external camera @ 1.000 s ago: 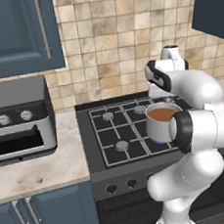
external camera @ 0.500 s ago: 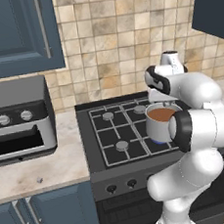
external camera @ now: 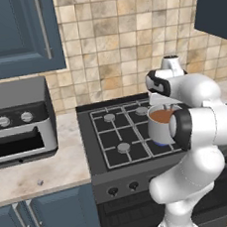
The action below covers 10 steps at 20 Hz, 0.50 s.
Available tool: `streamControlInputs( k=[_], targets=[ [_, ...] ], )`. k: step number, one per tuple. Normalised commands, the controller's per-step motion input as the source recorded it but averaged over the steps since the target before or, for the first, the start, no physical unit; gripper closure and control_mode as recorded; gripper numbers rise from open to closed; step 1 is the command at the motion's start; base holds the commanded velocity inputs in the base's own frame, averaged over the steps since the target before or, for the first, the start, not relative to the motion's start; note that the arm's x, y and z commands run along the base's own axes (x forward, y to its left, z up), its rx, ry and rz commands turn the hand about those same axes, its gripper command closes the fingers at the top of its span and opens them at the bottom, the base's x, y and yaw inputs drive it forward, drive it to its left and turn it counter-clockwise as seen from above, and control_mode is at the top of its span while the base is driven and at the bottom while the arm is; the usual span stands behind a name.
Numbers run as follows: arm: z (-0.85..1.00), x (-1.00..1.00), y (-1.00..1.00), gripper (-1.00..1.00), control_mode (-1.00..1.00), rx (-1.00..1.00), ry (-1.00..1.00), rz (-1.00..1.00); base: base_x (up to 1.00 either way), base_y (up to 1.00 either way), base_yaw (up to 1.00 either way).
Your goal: Pick up the sugar cube(s) and place them in the saucepan with hot chocolate.
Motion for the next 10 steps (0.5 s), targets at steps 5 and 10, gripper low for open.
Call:
streamControlInputs(
  k=[5,10],
  targets=[
    [-0.01,0.01,0.0,-1.0,-1.0,0.0,0.0,0.0,0.0,0.0,0.0],
    [0.0,0.0,0.0,-1.0,-1.0,0.0,0.0,0.0,0.0,0.0,0.0]
  ],
)
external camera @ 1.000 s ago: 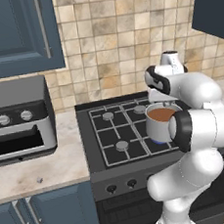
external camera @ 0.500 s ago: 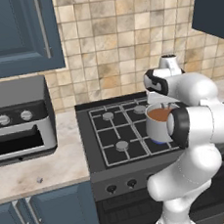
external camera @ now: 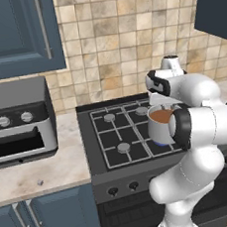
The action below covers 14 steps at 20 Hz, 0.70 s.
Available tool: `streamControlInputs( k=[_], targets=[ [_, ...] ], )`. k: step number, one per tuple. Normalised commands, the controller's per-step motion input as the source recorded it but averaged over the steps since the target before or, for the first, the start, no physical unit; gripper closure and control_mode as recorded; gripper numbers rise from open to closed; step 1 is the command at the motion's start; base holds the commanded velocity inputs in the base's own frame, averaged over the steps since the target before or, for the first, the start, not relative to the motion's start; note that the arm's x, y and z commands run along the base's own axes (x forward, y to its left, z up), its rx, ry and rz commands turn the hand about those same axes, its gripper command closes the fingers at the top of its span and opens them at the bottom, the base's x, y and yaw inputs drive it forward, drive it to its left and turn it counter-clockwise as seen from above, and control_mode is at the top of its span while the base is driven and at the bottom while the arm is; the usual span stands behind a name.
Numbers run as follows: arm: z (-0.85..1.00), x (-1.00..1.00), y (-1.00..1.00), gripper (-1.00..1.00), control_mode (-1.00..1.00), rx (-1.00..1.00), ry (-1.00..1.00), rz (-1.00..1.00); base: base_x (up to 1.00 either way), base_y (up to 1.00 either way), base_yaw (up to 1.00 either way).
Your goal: Pick up the sugar cube(s) and place them in the saucepan with hot chocolate.
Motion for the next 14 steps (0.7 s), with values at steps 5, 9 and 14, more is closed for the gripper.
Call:
streamControlInputs(
  k=[5,9,14],
  targets=[
    [0.0,0.02,-0.01,-1.0,-1.0,0.0,0.0,0.0,0.0,0.0,0.0],
    [0.02,0.0,0.0,-1.0,-1.0,0.0,0.01,0.0,0.0,0.0,0.0],
    [0.15,0.01,0.13,-1.0,-1.0,-0.03,0.01,0.0,0.0,0.0,0.0]
  ],
)
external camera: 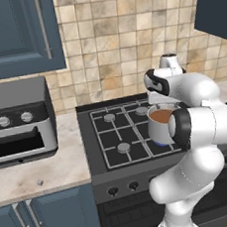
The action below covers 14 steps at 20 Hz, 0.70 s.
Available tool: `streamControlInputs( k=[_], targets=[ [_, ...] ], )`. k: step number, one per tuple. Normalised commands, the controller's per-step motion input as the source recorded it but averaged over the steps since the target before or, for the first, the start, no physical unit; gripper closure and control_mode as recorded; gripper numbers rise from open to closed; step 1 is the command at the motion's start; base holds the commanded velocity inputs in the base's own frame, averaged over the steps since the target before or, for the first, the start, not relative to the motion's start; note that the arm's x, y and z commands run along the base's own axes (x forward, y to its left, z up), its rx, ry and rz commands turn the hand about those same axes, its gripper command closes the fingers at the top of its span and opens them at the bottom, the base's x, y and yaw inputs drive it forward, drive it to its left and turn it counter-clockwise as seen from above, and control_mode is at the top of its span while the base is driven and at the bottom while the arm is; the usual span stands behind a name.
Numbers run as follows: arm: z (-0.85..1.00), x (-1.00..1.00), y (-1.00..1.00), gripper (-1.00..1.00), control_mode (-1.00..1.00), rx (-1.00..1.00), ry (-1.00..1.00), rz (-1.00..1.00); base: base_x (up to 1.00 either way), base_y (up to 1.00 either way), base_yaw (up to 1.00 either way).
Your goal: Pick up the sugar cube(s) and place them in the saucepan with hot chocolate.
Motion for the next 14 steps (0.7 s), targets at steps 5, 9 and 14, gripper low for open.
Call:
streamControlInputs(
  k=[5,9,14],
  targets=[
    [0.42,-0.21,0.28,-1.0,-1.0,-0.02,0.0,0.0,0.0,0.0,0.0],
    [0.62,-0.63,0.6,-1.0,-1.0,0.0,0.0,0.06,0.0,0.0,0.0],
    [0.48,-0.78,0.73,-1.0,-1.0,0.0,0.0,0.06,0.0,0.0,0.0]
  ],
)
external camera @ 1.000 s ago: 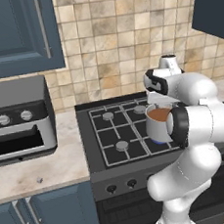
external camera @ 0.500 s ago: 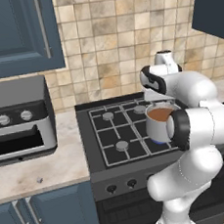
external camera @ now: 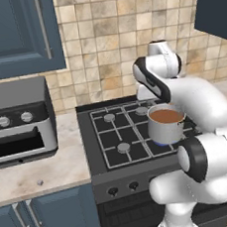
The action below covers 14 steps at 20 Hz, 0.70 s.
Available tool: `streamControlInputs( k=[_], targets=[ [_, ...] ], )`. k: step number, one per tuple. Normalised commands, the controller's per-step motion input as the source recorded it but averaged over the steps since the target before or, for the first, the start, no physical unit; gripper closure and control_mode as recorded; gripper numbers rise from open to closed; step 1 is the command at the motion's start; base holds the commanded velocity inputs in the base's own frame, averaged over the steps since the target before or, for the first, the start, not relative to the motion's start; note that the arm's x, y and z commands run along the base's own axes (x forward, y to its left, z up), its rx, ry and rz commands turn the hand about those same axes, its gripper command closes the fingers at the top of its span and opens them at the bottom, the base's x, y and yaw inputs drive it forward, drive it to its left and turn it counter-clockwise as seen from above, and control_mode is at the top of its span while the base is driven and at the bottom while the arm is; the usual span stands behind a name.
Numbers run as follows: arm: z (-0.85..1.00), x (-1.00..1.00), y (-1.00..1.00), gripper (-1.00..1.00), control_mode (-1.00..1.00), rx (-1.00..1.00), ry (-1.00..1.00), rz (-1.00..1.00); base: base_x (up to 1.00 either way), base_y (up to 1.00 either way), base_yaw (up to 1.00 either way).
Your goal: Pick up the sugar cube(s) and place them in the saucepan with hot chocolate.
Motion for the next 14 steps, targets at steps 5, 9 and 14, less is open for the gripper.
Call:
streamControlInputs(
  k=[5,9,14],
  targets=[
    [0.36,-0.98,0.76,-1.0,-1.0,0.0,-0.02,0.06,0.0,0.0,0.0],
    [0.27,-0.96,0.82,-1.0,-1.0,0.0,-0.01,0.05,0.0,0.0,0.0],
    [0.03,-0.77,0.81,-1.0,-1.0,0.06,0.0,0.06,0.0,0.0,0.0]
  ],
)
